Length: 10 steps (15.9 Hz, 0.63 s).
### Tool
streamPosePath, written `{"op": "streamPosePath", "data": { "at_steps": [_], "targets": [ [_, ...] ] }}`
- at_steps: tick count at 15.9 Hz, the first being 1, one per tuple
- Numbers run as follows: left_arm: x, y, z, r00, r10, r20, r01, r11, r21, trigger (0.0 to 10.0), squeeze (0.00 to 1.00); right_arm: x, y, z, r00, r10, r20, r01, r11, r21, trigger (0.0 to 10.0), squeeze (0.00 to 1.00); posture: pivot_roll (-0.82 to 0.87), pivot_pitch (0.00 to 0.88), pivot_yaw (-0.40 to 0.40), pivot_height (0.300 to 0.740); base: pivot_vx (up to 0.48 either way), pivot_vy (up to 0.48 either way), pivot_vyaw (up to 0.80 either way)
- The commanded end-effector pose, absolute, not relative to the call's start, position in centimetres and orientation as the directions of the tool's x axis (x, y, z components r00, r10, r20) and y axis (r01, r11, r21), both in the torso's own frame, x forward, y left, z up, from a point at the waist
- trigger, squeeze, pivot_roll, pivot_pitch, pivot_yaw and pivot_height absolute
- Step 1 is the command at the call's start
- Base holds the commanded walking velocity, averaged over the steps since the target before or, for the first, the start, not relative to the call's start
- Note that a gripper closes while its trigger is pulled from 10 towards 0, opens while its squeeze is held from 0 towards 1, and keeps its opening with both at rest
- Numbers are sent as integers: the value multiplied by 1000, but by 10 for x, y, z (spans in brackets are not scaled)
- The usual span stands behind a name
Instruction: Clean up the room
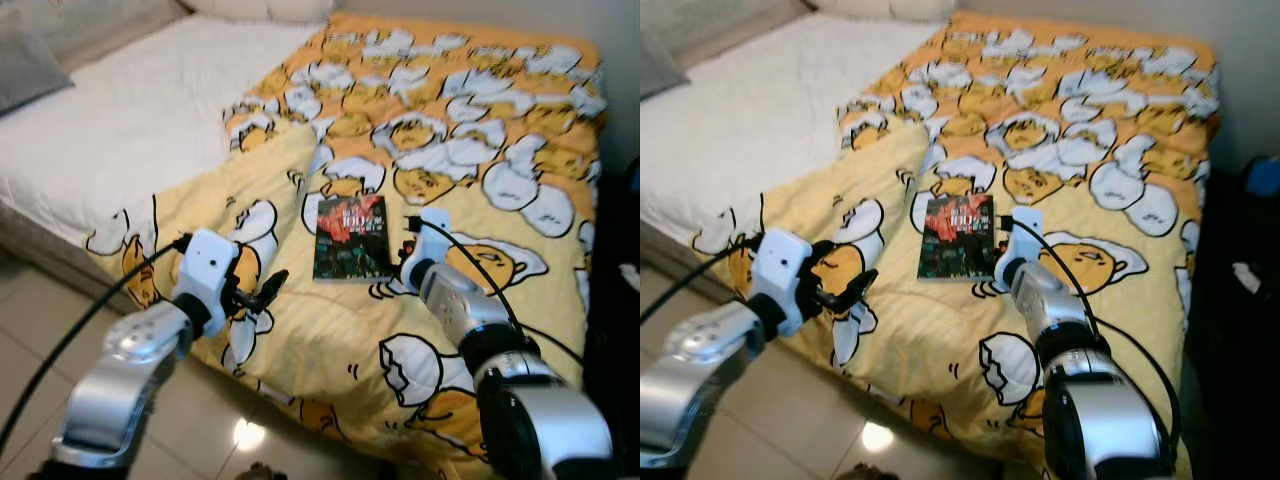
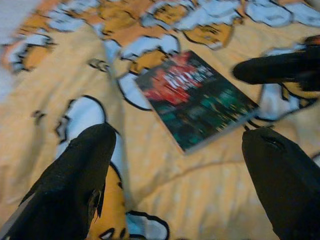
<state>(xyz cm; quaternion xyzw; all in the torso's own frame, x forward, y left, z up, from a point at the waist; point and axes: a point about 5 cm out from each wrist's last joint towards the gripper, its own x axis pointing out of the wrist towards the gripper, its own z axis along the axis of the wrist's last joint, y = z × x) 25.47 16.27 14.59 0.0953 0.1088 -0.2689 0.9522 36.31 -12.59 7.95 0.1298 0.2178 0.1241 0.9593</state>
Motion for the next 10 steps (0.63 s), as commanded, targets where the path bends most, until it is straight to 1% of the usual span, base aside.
{"op": "streamPosePath", "data": {
  "at_steps": [1,2,3,5,6,10],
  "targets": [
    [251,167,147,821,-500,-277,545,831,115,10000,0,366,-128,81,880,275,-387,-166,942,293,10000,1000,95,210,75,740,0,0,0],
    [250,168,148,819,-501,-279,547,829,116,10000,0,367,-128,82,881,273,-387,-160,941,299,10000,1000,100,216,73,740,0,0,0],
    [246,173,151,814,-501,-292,551,826,120,10000,0,369,-130,85,880,268,-391,-150,940,307,10000,0,119,239,64,740,0,0,0],
    [241,175,152,813,-500,-300,550,828,110,10000,0,371,-130,86,879,264,-397,-134,936,326,10000,0,126,245,53,740,0,0,0],
    [236,176,152,804,-508,-311,556,827,88,10000,0,371,-127,86,868,292,-401,-134,917,376,10000,0,127,254,51,740,0,0,0],
    [230,174,151,789,-524,-321,570,819,66,10000,0,371,-118,88,855,360,-375,-153,864,480,10000,0,122,254,43,740,0,0,0]
  ]
}}
